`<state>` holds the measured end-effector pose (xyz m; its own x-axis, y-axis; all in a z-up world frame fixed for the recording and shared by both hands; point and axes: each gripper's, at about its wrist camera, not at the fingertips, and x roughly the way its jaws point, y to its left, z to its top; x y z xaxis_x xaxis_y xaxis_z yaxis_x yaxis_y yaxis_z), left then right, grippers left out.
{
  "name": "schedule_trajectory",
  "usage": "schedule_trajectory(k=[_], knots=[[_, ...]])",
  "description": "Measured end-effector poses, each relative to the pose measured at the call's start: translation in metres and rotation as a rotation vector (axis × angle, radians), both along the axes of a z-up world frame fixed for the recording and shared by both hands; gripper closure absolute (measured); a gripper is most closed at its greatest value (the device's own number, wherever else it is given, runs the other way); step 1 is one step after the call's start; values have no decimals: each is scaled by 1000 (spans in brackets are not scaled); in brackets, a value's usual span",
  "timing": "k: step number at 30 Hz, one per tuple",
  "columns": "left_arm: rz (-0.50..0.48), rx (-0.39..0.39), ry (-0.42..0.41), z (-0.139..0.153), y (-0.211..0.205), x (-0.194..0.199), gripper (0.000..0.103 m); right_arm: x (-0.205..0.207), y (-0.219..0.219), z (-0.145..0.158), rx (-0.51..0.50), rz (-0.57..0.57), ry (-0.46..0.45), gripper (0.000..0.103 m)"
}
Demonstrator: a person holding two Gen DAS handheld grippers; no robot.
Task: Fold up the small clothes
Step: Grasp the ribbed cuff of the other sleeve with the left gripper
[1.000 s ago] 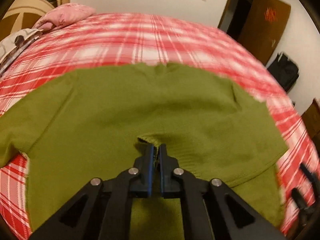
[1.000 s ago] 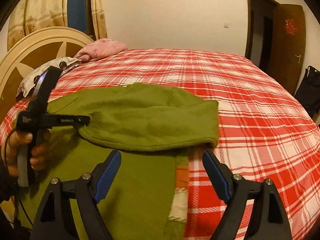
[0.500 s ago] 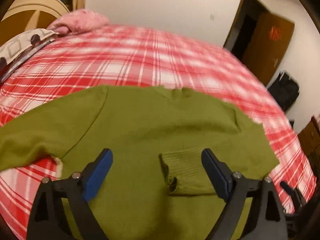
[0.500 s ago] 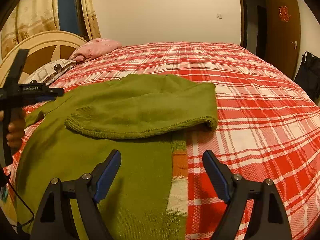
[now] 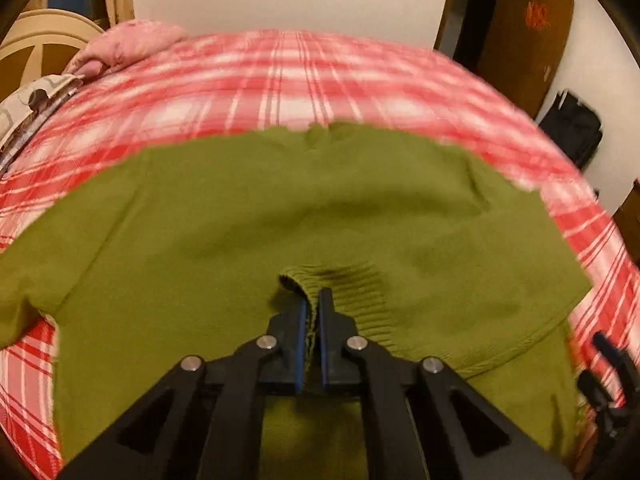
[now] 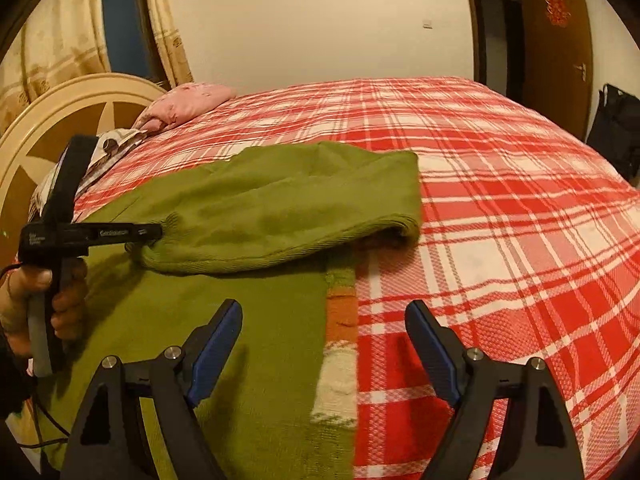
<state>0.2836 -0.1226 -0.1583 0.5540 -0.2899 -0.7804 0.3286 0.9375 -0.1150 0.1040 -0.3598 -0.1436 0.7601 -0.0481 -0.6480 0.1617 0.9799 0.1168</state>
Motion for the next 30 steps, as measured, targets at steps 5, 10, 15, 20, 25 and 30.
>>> schedule_trajectory(k=[5, 10, 15, 20, 25, 30], knots=[[17, -46, -104, 47, 28, -6, 98, -2, -8, -2, 29, -21, -3, 19], [85, -53, -166, 72, 69, -5, 101, 0, -6, -5, 14, -9, 11, 19], [84, -85, -120, 60, 98, -1, 101, 4, -6, -10, 5, -12, 43, 19], [28, -109, -12, 28, 73, -4, 76, 5, -4, -14, -11, -12, 64, 19], [20, -97, -18, 7, 37, 0, 27, 5, -4, -16, -18, -10, 68, 19], [14, -12, 60, -19, 7, 13, 53, 5, -4, -16, -14, -7, 67, 19]])
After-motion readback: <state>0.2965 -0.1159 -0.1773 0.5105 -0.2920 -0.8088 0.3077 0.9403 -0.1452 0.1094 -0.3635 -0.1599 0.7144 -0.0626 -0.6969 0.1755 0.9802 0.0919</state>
